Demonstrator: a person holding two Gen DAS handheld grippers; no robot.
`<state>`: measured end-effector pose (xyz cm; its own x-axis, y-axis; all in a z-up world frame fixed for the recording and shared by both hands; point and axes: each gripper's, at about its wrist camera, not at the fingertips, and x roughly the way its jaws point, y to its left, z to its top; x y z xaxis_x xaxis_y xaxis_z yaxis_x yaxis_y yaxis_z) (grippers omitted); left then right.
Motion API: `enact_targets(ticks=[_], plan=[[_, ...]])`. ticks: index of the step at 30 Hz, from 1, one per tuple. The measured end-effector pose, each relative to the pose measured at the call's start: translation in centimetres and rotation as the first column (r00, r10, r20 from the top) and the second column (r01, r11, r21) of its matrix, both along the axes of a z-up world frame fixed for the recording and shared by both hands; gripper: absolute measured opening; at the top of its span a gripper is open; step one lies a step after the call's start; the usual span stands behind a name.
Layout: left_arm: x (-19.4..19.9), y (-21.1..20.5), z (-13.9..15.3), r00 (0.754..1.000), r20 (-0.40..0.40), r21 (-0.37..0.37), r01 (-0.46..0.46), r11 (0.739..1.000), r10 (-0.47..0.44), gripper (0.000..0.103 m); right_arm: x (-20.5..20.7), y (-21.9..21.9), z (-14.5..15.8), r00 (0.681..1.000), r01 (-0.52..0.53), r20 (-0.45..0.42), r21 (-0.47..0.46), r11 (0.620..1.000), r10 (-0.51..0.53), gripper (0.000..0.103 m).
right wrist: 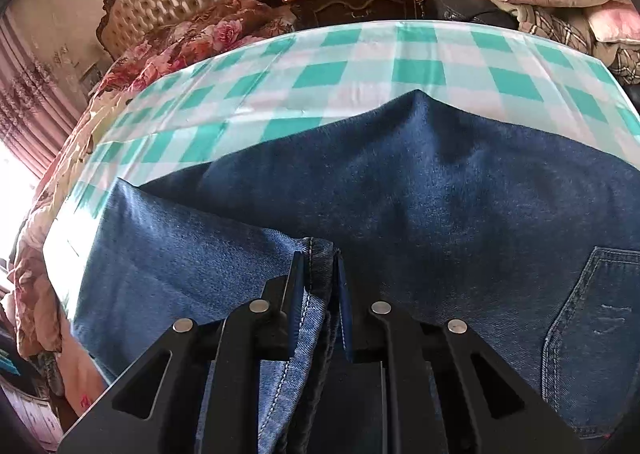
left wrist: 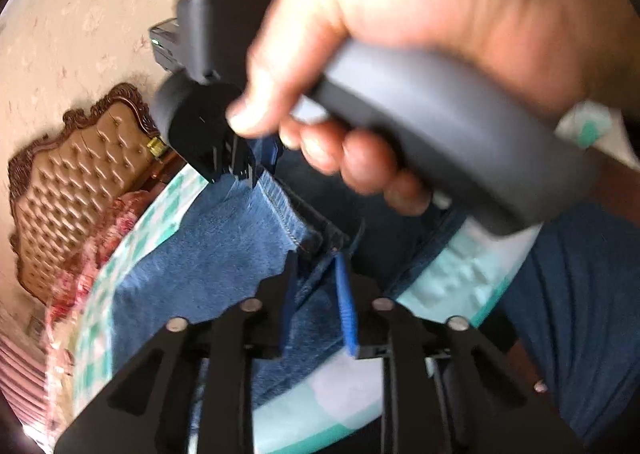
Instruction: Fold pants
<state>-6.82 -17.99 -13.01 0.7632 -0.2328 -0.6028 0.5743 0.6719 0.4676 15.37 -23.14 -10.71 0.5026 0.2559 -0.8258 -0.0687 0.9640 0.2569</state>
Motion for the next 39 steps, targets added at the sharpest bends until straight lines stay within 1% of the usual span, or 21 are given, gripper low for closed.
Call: enact_targets(ticks=[4, 6, 8, 9, 11, 12, 13, 14, 15, 16, 17, 18, 19, 22, 23, 24, 26, 31, 33, 35, 39], plan=[[0.2, 2.4, 1.9, 0.996, -0.085, -0.159, -0.05, 0.986, 0.037, 0.045, 0.0, -0.1, -0.3, 1.0, 0.001, 0.01, -0.001, 1.0, -0.001, 0.016], [0.7, 4.6, 3.1, 0.986, -0.141, -0.234, -0.116, 0.965, 0.084, 0.046, 0.0, -0.4, -0.4, 1.0, 0.002, 0.014, 0.011, 1.0, -0.003, 0.015], [1.9, 7.2, 4.3, 0.968, -0.205, -0.323, -0.204, 0.924, 0.142, 0.047, 0.0, -0.6, -0.6, 1.0, -0.001, 0.017, 0.021, 1.0, 0.0, 0.015], [2.8, 8.7, 5.0, 0.957, -0.23, -0.376, -0.255, 0.891, 0.177, 0.05, 0.0, -0.7, -0.6, 1.0, -0.001, 0.018, 0.026, 1.0, 0.001, 0.015], [4.5, 10.7, 6.2, 0.946, -0.24, -0.417, -0.303, 0.857, 0.218, 0.05, -0.1, -0.8, -0.4, 1.0, 0.003, 0.022, 0.035, 0.999, -0.004, 0.016], [6.2, 11.6, 6.8, 0.935, -0.268, -0.435, -0.333, 0.837, 0.232, 0.05, -0.2, -1.1, -0.3, 1.0, 0.014, 0.022, 0.046, 0.999, -0.015, 0.022], [7.5, 12.2, 7.1, 0.924, -0.3, -0.448, -0.357, 0.819, 0.239, 0.05, -0.5, -1.6, -0.1, 0.999, 0.032, 0.025, 0.073, 0.997, -0.034, 0.033], [8.9, 12.6, 7.4, 0.914, -0.331, -0.462, -0.374, 0.804, 0.234, 0.05, -0.8, -2.0, 0.2, 0.999, 0.045, 0.027, 0.085, 0.995, -0.048, 0.038], [10.6, 12.8, 7.6, 0.904, -0.356, -0.459, -0.39, 0.798, 0.236, 0.05, -1.5, -2.7, 0.8, 0.997, 0.069, 0.037, 0.089, 0.994, -0.072, 0.046], [11.8, 12.8, 7.7, 0.894, -0.365, -0.434, -0.41, 0.802, 0.259, 0.049, -2.1, -3.1, 1.2, 0.995, 0.08, 0.045, 0.092, 0.993, -0.085, 0.052], [13.7, 12.1, 7.2, 0.876, -0.399, -0.381, -0.429, 0.819, 0.273, 0.047, -2.6, -3.5, 1.5, 0.995, 0.087, 0.047, 0.095, 0.992, -0.092, 0.054], [15.1, 11.4, 6.9, 0.864, -0.443, -0.369, -0.418, 0.83, 0.238, 0.039, -3.4, -3.8, 1.9, 0.994, 0.09, 0.045, 0.099, 0.991, -0.095, 0.054], [15.9, 10.7, 6.4, 0.86, -0.468, -0.371, -0.399, 0.839, 0.203, 0.025, -4.1, -3.8, 2.2, 0.995, 0.086, 0.044, 0.102, 0.991, -0.091, 0.054], [17.7, 7.6, 4.5, 0.847, -0.512, -0.314, -0.336, 0.888, 0.14, 0.02, -6.0, -3.2, 2.6, 0.997, 0.062, 0.05, 0.077, 0.995, -0.066, 0.056], [18.6, 6.6, 3.5, 0.83, -0.545, -0.307, -0.329, 0.893, 0.118, 0.02, -6.6, -2.8, 2.5, 0.997, 0.062, 0.05, 0.064, 0.996, -0.066, 0.056], [19.3, 6.0, 2.7, 0.819, -0.556, -0.281, -0.347, 0.895, 0.143, 0.02, -6.9, -2.6, 2.3, 0.997, 0.063, 0.043, 0.062, 0.996, -0.066, 0.056], [20.2, 5.5, 1.5, 0.818, -0.546, -0.257, -0.369, 0.893, 0.18, 0.018, -7.3, -1.9, 1.6, 0.998, 0.048, 0.023, 0.059, 0.997, -0.05, 0.056], [21.4, 5.9, 1.8, 0.792, -0.585, -0.315, -0.421, 0.851, 0.175, 0.018, -7.7, -0.4, -0.5, 1.0, 0.012, -0.023, 0.005, 1.0, -0.012, 0.055], [20.7, 6.1, 2.7, 0.8, -0.586, -0.369, -0.404, 0.837, 0.128, 0.018, -8.0, 0.1, -0.4, 1.0, -0.012, -0.005, -0.051, 0.999, 0.012, 0.052], [20.0, 6.1, 3.7, 0.812, -0.577, -0.411, -0.378, 0.83, 0.084, 0.018, -8.2, 0.1, -0.5, 1.0, -0.009, 0.0, -0.056, 0.998, 0.009, 0.051], [19.3, 4.8, 5.0, 0.814, -0.58, -0.425, -0.337, 0.84, 0.033, 0.018, -8.6, 0.2, -0.5, 1.0, -0.022, 0.015, -0.046, 0.999, 0.023, 0.04]])
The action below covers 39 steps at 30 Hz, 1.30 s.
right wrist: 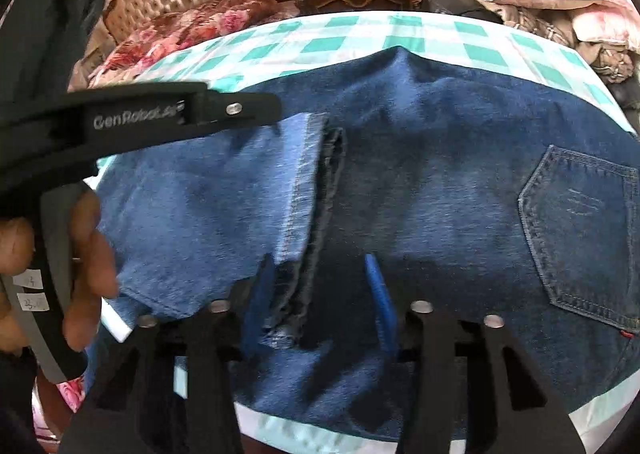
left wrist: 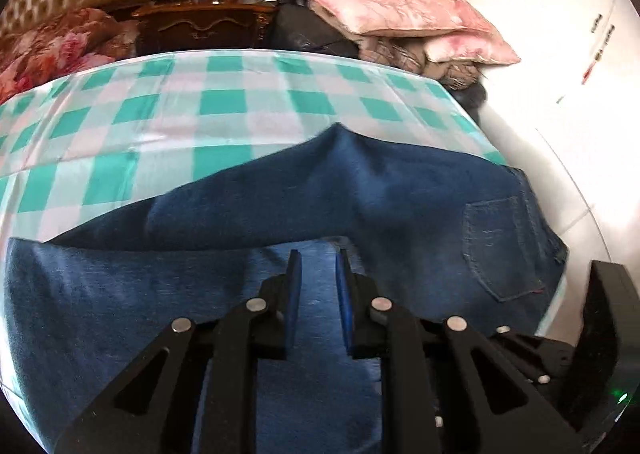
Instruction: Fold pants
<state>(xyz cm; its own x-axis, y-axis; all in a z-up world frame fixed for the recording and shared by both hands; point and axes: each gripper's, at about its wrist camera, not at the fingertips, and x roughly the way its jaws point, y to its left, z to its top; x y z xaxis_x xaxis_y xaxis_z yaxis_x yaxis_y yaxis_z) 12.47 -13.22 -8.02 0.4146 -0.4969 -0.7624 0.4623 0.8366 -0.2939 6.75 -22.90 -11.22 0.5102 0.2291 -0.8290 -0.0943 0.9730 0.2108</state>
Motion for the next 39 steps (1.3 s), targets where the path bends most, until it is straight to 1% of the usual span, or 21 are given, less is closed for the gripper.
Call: enact_targets(ticks=[3, 4, 6, 11, 13, 14, 15, 16, 17, 18, 20, 23, 25, 27, 30, 32, 33, 34, 35, 38, 39], plan=[[0.4, -1.6, 0.0, 0.999, -0.02, 0.043, 0.028, 0.999, -0.027, 0.022, -0.3, 0.0, 0.0, 1.0, 0.005, 0.01, 0.012, 1.0, -0.005, 0.04], [0.6, -2.1, -0.2, 0.999, -0.02, 0.07, 0.032, 0.997, -0.031, 0.032, -0.4, -0.1, -0.1, 1.0, 0.011, 0.012, 0.026, 1.0, -0.011, 0.041], [0.8, -3.2, -0.4, 0.998, -0.02, 0.124, 0.058, 0.991, -0.056, 0.04, -0.6, -0.2, -0.1, 1.0, 0.011, 0.01, 0.036, 0.999, -0.011, 0.042], [1.2, -5.8, -1.7, 0.994, -0.045, 0.274, 0.112, 0.955, -0.103, 0.038, -0.9, -0.8, -0.1, 1.0, 0.015, 0.014, 0.068, 0.998, -0.016, 0.042], [1.2, -6.4, -2.6, 0.993, -0.053, 0.339, 0.12, 0.933, -0.109, 0.028, -1.1, -0.6, -0.1, 1.0, 0.012, 0.019, 0.059, 0.998, -0.013, 0.042], [1.1, -6.7, -2.9, 0.992, -0.045, 0.355, 0.124, 0.927, -0.115, 0.028, -1.1, -0.5, -0.1, 1.0, 0.008, 0.021, 0.048, 0.999, -0.009, 0.04], [1.0, -6.8, -2.9, 0.992, -0.034, 0.368, 0.123, 0.922, -0.118, 0.026, -1.0, -0.5, -0.1, 1.0, 0.0, 0.019, 0.049, 0.999, -0.001, 0.028], [0.9, -6.8, -2.7, 0.993, -0.029, 0.365, 0.118, 0.924, -0.115, 0.02, -0.9, -0.5, -0.1, 1.0, -0.016, 0.008, 0.088, 0.996, 0.016, 0.017], [0.9, -6.6, -2.3, 0.994, -0.024, 0.344, 0.108, 0.933, -0.106, 0.016, -1.0, -0.5, 0.2, 1.0, -0.009, 0.007, 0.085, 0.996, 0.009, 0.015], [0.9, -6.3, -1.8, 0.995, -0.019, 0.324, 0.095, 0.941, -0.094, 0.012, -1.1, -0.4, 0.5, 1.0, -0.009, 0.017, 0.072, 0.997, 0.008, 0.003], [1.2, -5.5, -0.8, 0.998, 0.0, 0.28, 0.059, 0.958, -0.061, 0.011, -1.3, 0.0, 1.0, 0.999, -0.02, 0.031, 0.053, 0.998, 0.018, 0.003], [1.9, -4.8, -1.8, 0.999, -0.034, 0.234, 0.034, 0.972, -0.027, 0.036, -1.3, 0.4, 0.5, 0.999, -0.024, 0.027, 0.021, 0.999, 0.024, 0.004], [1.3, -2.9, -0.8, 0.999, 0.016, 0.122, -0.031, 0.992, 0.029, 0.037, -1.4, 0.7, 0.7, 0.999, -0.024, 0.031, -0.005, 1.0, 0.025, 0.004], [0.7, 0.5, 0.6, 0.988, 0.04, -0.003, -0.147, 0.989, 0.147, 0.037, -1.6, 0.8, 0.7, 0.999, -0.022, 0.039, -0.019, 1.0, 0.023, 0.005], [-2.2, 7.2, 2.0, 0.931, 0.086, -0.083, -0.349, 0.933, 0.356, 0.037, -1.8, 0.6, 1.2, 0.999, -0.016, 0.034, -0.005, 1.0, 0.016, 0.01], [-4.9, 12.4, 2.4, 0.882, 0.118, -0.145, -0.439, 0.887, 0.456, 0.037, -2.1, 0.6, 2.5, 0.997, -0.008, 0.078, -0.036, 0.999, 0.01, 0.021], [-5.9, 14.5, 2.3, 0.853, 0.122, -0.132, -0.493, 0.86, 0.507, 0.037, -2.4, 0.6, 3.5, 0.993, 0.014, 0.121, -0.07, 0.997, -0.005, 0.042], [-7.1, 17.6, 2.0, 0.815, 0.116, -0.118, -0.557, 0.822, 0.568, 0.037, -2.4, 0.6, 4.3, 0.989, 0.026, 0.149, -0.078, 0.997, -0.014, 0.074], [-8.4, 20.3, 1.7, 0.784, 0.104, -0.125, -0.601, 0.79, 0.613, 0.037, -2.1, 0.5, 5.2, 0.983, 0.028, 0.184, -0.07, 0.997, -0.015, 0.082], [-12.7, 26.2, 1.2, 0.702, 0.118, -0.128, -0.691, 0.712, 0.702, 0.034, -1.8, 1.7, 7.1, 0.969, -0.018, 0.245, -0.066, 0.998, 0.034, 0.085], [-13.8, 27.2, 1.1, 0.698, 0.131, -0.122, -0.693, 0.71, 0.704, 0.034, -1.3, 2.4, 7.3, 0.968, -0.038, 0.246, -0.047, 0.998, 0.048, 0.086]])
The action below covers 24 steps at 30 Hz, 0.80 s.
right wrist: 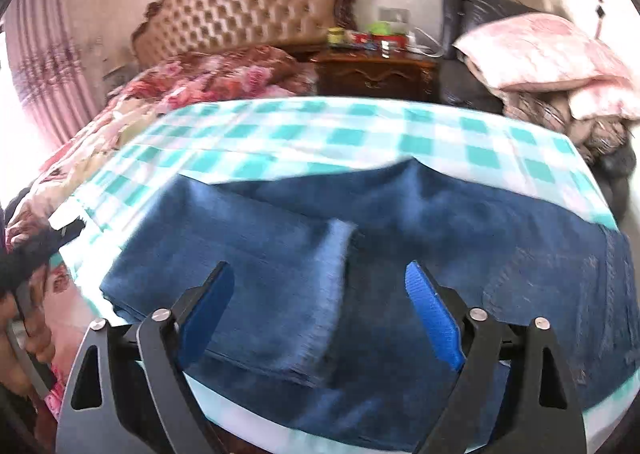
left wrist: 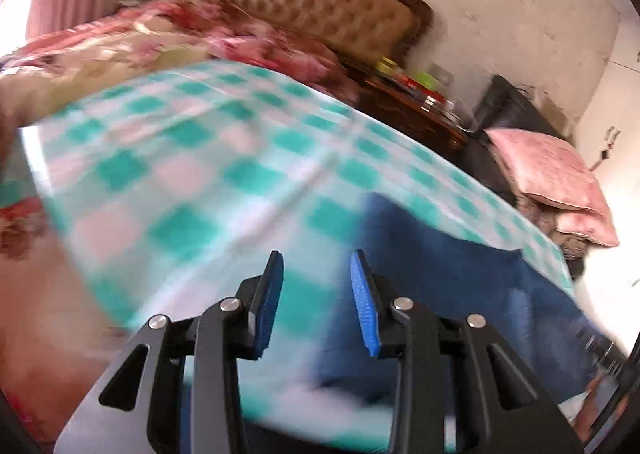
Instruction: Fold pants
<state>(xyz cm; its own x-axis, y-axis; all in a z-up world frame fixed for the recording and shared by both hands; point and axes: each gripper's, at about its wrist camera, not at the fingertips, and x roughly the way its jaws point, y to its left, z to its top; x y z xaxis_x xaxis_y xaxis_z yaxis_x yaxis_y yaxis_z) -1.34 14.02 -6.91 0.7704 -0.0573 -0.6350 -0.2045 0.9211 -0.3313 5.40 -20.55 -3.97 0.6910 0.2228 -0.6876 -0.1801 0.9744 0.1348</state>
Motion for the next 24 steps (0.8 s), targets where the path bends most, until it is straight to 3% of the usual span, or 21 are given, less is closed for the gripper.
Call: enact_targets(ticks=[3, 5, 7, 10, 12, 16, 19, 22, 24], plan=[[-2.4, 0.6, -1.5, 0.998, -0.025, -0.002, 0.06, 0.998, -0.06, 0.035, 1.6, 1.6, -1.0, 0.998, -0.002, -0.062, -0.001, 1.0, 0.002, 0.086], [-3.3, -0.2, -2.8, 0.996, -0.041, -0.017, 0.085, 0.996, -0.085, 0.035, 2.7, 2.5, -2.3, 0.996, -0.009, -0.094, -0.026, 1.0, 0.007, 0.08], [-3.2, -1.5, -3.8, 0.991, -0.049, -0.013, 0.12, 0.993, -0.121, 0.035, 3.2, 3.9, -4.0, 0.991, -0.006, -0.132, -0.134, 0.991, -0.012, 0.068], [-3.0, -4.0, -4.7, 0.979, -0.05, 0.066, 0.202, 0.977, -0.199, 0.035, 3.9, 3.6, -6.8, 0.972, 0.026, -0.223, -0.212, 0.977, -0.074, 0.065], [-2.2, -5.2, -5.7, 0.969, -0.072, 0.15, 0.245, 0.958, -0.237, 0.035, 3.7, 2.7, -7.3, 0.973, 0.03, -0.222, -0.176, 0.984, -0.07, 0.065], [-1.9, -2.8, -7.0, 0.969, -0.111, 0.192, 0.239, 0.952, -0.221, 0.045, 3.7, 2.6, -7.5, 0.972, 0.016, -0.225, -0.199, 0.98, -0.062, 0.065], [-2.6, -2.4, -6.4, 0.97, -0.135, 0.261, 0.23, 0.937, -0.201, 0.043, 3.6, 2.6, -7.4, 0.974, 0.017, -0.218, -0.205, 0.979, -0.062, 0.068], [-2.9, -3.2, -5.1, 0.96, -0.096, 0.216, 0.277, 0.936, -0.261, 0.043, 3.9, 2.5, -7.4, 0.971, 0.024, -0.231, -0.197, 0.98, -0.07, 0.07], [-2.4, -5.0, -4.7, 0.946, -0.079, 0.212, 0.325, 0.922, -0.315, 0.045, 3.9, 2.5, -7.2, 0.971, 0.024, -0.229, -0.207, 0.978, -0.073, 0.071]])
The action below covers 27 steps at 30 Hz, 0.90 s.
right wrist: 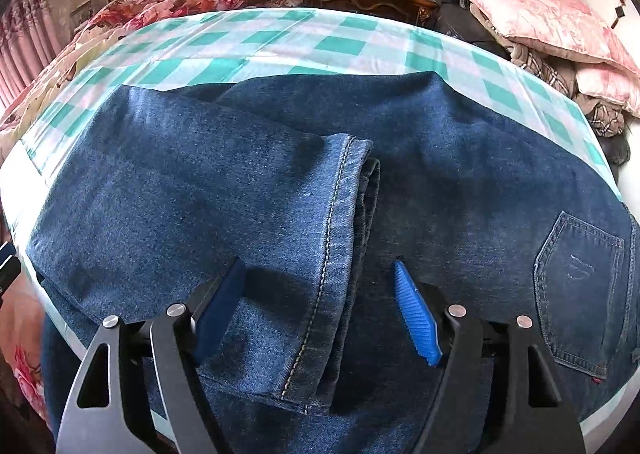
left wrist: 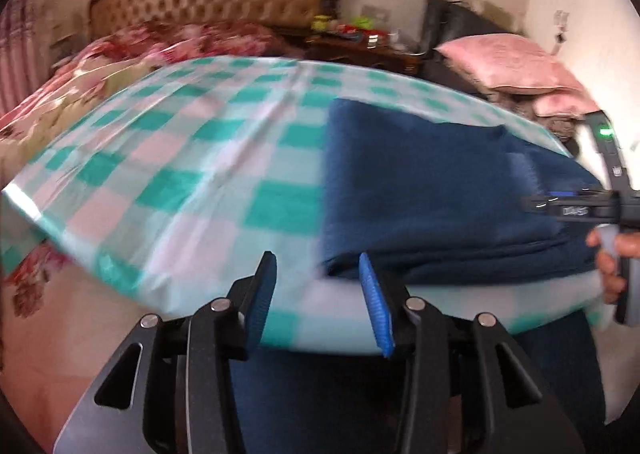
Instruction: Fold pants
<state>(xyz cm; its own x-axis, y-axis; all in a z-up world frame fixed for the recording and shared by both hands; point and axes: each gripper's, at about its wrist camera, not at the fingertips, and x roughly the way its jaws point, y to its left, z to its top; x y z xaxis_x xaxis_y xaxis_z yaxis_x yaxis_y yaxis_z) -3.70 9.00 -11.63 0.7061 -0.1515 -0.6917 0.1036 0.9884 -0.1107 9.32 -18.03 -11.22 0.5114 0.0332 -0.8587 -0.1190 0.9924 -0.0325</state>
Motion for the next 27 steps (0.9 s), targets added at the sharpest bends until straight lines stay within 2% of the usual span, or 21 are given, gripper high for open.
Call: enact_targets(ticks=[2, 4, 5, 6, 7, 8, 9, 11, 12, 13, 15, 17, 18, 20, 21, 22, 24, 25, 26, 27], plan=[[0.4, -1.7, -0.6, 0.999, -0.011, 0.077, 0.038, 0.996, -0.037, 0.049, 0.0, 0.0, 0.0, 1.0, -0.001, 0.003, -0.006, 1.0, 0.002, 0.072], [0.3, -2.6, -2.1, 0.998, -0.03, 0.235, 0.053, 0.971, -0.047, 0.058, 0.0, -0.3, -0.1, 1.0, -0.006, 0.001, 0.005, 1.0, 0.006, 0.073], [-0.3, -2.1, -2.1, 0.999, -0.014, 0.28, 0.033, 0.96, -0.03, 0.061, 0.0, -0.4, -0.1, 1.0, -0.008, 0.001, 0.008, 1.0, 0.008, 0.074], [-0.3, -1.4, -2.0, 1.0, -0.03, 0.292, 0.008, 0.956, 0.001, 0.061, 0.0, -0.5, -0.2, 1.0, -0.01, 0.004, 0.009, 1.0, 0.01, 0.075], [-0.4, -0.5, -1.6, 0.999, -0.031, 0.285, -0.015, 0.958, 0.025, 0.061, 0.0, -0.5, -0.2, 1.0, -0.012, 0.009, 0.008, 1.0, 0.012, 0.076], [-0.5, 0.7, -0.4, 0.999, -0.002, 0.242, -0.047, 0.969, 0.049, 0.061, 0.0, -0.5, -0.2, 1.0, -0.012, 0.011, 0.005, 1.0, 0.012, 0.076], [-0.3, 1.6, 0.8, 0.998, 0.02, 0.169, -0.07, 0.983, 0.067, 0.059, 0.1, -0.5, -0.2, 1.0, -0.008, 0.012, 0.001, 1.0, 0.008, 0.077], [0.8, 2.5, 2.6, 0.996, 0.047, 0.023, -0.073, 0.997, 0.072, 0.046, 0.1, -0.4, -0.2, 1.0, -0.006, 0.012, -0.003, 1.0, 0.006, 0.078], [2.2, 2.3, 3.5, 0.997, 0.061, -0.052, -0.043, 0.998, 0.047, 0.038, 0.1, -0.3, -0.2, 1.0, -0.007, 0.013, -0.006, 1.0, 0.007, 0.078], [3.8, 1.5, 4.1, 0.997, 0.074, -0.063, -0.016, 0.998, 0.021, 0.031, 0.1, -0.3, -0.2, 1.0, -0.008, 0.013, -0.007, 1.0, 0.008, 0.078], [7.2, -1.1, 4.5, 0.995, 0.07, -0.035, 0.077, 0.996, -0.075, 0.027, 0.0, -0.3, -0.2, 1.0, -0.007, 0.017, -0.008, 1.0, 0.007, 0.078], [10.8, -3.8, 4.0, 0.976, 0.023, -0.041, 0.215, 0.976, -0.214, 0.029, 0.0, -0.3, -0.2, 1.0, -0.006, 0.017, -0.009, 1.0, 0.006, 0.078], [12.9, -5.3, 3.3, 0.963, -0.012, 0.004, 0.271, 0.963, -0.271, 0.031, 0.0, -0.3, -0.2, 1.0, -0.007, 0.017, -0.012, 1.0, 0.007, 0.078], [16.3, -6.8, 1.7, 0.946, -0.092, 0.08, 0.317, 0.945, -0.31, 0.031, -0.1, -0.2, -0.3, 1.0, -0.011, 0.019, -0.017, 1.0, 0.011, 0.078], [18.5, -6.7, 0.7, 0.94, -0.156, 0.082, 0.319, 0.944, -0.304, 0.031, -0.1, -0.3, -0.3, 1.0, -0.011, 0.017, -0.016, 1.0, 0.011, 0.078], [20.2, -5.9, -0.1, 0.937, -0.195, 0.048, 0.304, 0.951, -0.29, 0.024, -0.1, -0.3, -0.3, 1.0, -0.011, 0.016, -0.011, 1.0, 0.011, 0.078], [21.4, -4.1, 0.2, 0.942, -0.203, -0.008, 0.271, 0.962, -0.267, 0.013, 0.0, -0.5, -0.3, 1.0, -0.007, 0.017, -0.004, 1.0, 0.007, 0.078], [21.5, -3.3, 0.8, 0.961, -0.187, 0.048, 0.214, 0.976, -0.202, 0.013, -0.1, -0.5, -0.3, 1.0, -0.007, 0.018, -0.004, 1.0, 0.007, 0.078], [21.5, -2.6, 1.2, 0.977, -0.167, 0.1, 0.154, 0.983, -0.136, 0.02, -0.1, -0.5, -0.3, 1.0, -0.006, 0.019, -0.005, 1.0, 0.006, 0.078], [21.3, -1.3, 1.8, 0.99, -0.134, 0.137, 0.054, 0.989, -0.035, 0.039, -0.1, -0.5, -0.2, 1.0, -0.007, 0.02, -0.005, 1.0, 0.007, 0.078]])
